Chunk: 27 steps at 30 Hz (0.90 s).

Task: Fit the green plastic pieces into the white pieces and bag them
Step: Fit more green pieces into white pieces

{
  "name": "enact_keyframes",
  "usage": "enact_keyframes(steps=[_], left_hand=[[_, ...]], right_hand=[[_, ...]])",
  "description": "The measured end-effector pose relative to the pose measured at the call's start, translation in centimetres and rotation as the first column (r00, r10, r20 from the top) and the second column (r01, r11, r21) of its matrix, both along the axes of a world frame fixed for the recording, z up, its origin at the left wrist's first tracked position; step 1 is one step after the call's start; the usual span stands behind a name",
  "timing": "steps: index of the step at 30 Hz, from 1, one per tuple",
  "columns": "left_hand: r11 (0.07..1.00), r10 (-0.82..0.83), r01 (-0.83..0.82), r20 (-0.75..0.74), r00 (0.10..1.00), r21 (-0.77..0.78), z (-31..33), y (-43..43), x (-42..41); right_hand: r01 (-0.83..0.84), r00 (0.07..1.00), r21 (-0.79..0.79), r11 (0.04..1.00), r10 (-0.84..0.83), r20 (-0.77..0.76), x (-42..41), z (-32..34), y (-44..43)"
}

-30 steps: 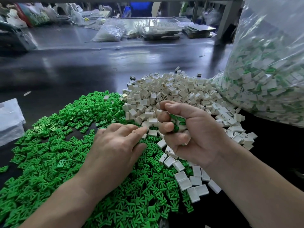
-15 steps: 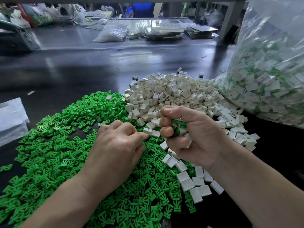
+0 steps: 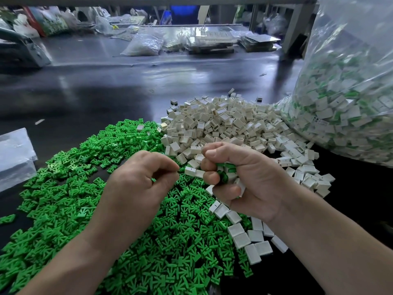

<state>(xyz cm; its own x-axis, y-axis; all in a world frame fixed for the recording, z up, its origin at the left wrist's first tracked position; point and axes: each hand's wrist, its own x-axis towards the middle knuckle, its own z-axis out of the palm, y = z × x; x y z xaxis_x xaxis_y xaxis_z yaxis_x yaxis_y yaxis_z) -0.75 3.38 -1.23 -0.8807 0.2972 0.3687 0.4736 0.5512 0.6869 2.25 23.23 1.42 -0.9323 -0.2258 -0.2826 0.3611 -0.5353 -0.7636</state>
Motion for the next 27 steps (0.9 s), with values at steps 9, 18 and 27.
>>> enact_keyframes(steps=[9, 18, 27], left_hand=[[0.678, -0.331, -0.152, 0.482, 0.811, 0.72, 1.0, 0.1, 0.2], [0.732, -0.291, -0.048, 0.375, 0.88, 0.68, 1.4, 0.4, 0.9], [0.882, -0.17, 0.132, 0.043, 0.985, 0.451, 1.8, 0.9, 2.0]], right_hand=[[-0.115, 0.991, 0.174, 0.978, 0.124, -0.046, 0.7, -0.6, -1.1], [-0.132, 0.989, 0.289, 0.948, 0.147, -0.03, 1.2, -0.6, -2.0], [-0.202, 0.979, 0.223, 0.954, 0.196, 0.051, 1.1, -0.7, -1.7]])
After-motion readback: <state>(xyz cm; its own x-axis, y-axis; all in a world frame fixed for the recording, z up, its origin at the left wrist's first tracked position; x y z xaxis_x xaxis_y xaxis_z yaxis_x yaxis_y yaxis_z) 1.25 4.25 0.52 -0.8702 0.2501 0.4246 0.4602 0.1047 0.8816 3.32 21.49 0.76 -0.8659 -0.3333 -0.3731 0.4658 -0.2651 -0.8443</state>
